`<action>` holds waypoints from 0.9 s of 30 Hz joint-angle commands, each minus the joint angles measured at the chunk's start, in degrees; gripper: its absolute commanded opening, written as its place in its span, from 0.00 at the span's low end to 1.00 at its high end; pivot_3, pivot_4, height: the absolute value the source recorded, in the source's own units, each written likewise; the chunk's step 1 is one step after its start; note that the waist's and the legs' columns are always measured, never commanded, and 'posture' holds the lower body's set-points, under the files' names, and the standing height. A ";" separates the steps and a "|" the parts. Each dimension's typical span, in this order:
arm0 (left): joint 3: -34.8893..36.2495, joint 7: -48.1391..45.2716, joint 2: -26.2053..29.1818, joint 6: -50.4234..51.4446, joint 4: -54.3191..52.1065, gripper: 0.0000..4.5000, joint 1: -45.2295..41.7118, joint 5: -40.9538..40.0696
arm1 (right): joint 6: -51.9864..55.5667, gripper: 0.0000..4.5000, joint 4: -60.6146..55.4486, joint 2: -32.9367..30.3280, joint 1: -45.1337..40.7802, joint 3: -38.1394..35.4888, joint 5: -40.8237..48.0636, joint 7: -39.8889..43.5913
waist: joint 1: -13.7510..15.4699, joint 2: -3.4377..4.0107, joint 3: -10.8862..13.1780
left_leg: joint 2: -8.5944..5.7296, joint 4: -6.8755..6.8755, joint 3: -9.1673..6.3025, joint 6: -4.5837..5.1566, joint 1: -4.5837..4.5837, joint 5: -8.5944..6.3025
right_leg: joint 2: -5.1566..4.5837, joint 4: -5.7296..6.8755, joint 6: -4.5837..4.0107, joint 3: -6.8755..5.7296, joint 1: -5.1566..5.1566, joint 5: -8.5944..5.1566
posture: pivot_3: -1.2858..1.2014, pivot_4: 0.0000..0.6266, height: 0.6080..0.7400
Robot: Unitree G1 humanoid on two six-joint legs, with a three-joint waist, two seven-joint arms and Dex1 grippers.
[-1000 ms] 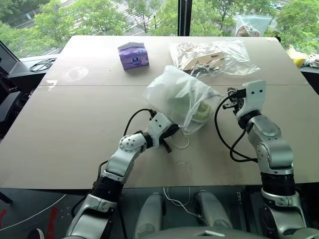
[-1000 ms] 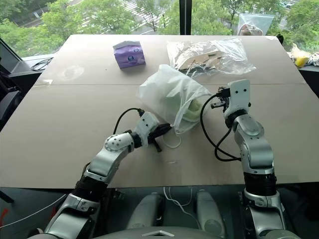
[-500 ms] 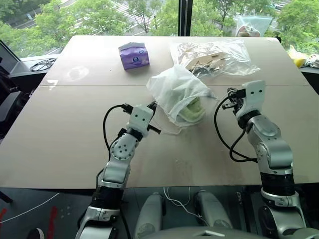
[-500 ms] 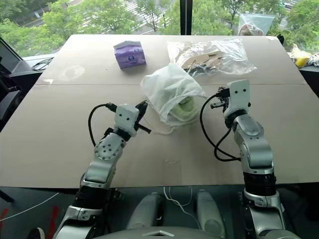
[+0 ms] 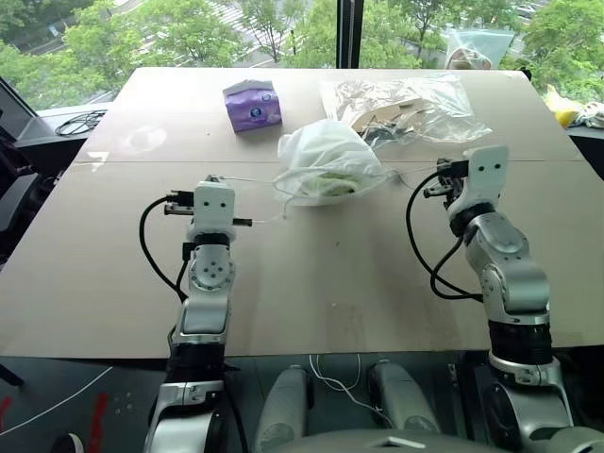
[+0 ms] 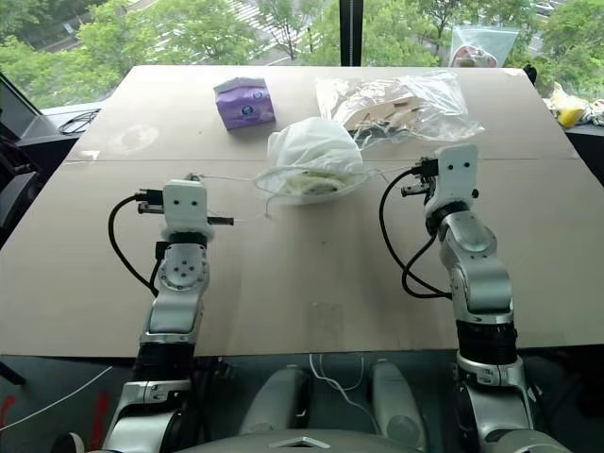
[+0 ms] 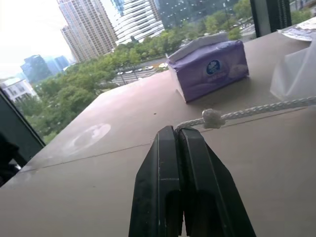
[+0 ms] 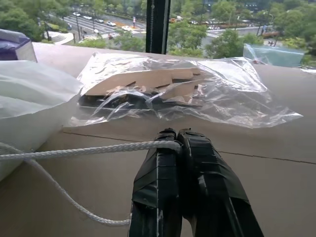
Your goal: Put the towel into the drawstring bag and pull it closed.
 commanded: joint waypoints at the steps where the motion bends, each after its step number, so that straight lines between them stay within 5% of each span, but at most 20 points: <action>1: 3.32 4.42 3.27 0.51 -0.24 0.01 -3.38 2.57 | -0.93 0.00 0.52 0.69 -2.79 -5.52 -0.49 -6.05 | 0.08 0.00 0.00 | 0.00 0.00 -0.02 0.00 -0.01 0.00 | 0.00 0.00 0.00 -0.02 0.00 0.00 | 0.52 0.24 1.00; 7: 4.06 5.56 10.60 -0.18 4.17 0.01 -9.76 5.01 | 1.17 0.00 3.79 2.96 -6.60 -15.01 2.13 -15.64 | 0.21 0.00 0.00 | -0.06 -0.01 -0.05 0.00 -0.03 0.00 | -0.05 0.01 -0.01 -0.05 0.00 0.01 | 0.52 0.24 1.00; 16: 0.52 6.88 21.88 -10.28 16.27 0.01 -24.00 8.54 | -2.86 0.00 6.02 -4.16 -12.76 -13.01 0.96 -12.70 | -0.04 0.01 0.01 | -0.06 -0.08 -0.04 -0.01 -0.03 0.00 | -0.06 0.01 -0.01 -0.06 -0.04 0.01 | 0.52 0.24 1.00; 27: 5.34 12.41 20.74 -8.05 24.95 0.01 -22.52 3.96 | -1.80 0.00 10.13 -5.12 -10.88 -19.69 1.09 -21.73 | -0.05 0.01 0.00 | -0.09 -0.19 -0.02 -0.01 -0.04 0.00 | -0.15 0.04 -0.01 -0.06 -0.09 0.01 | 0.52 0.24 1.00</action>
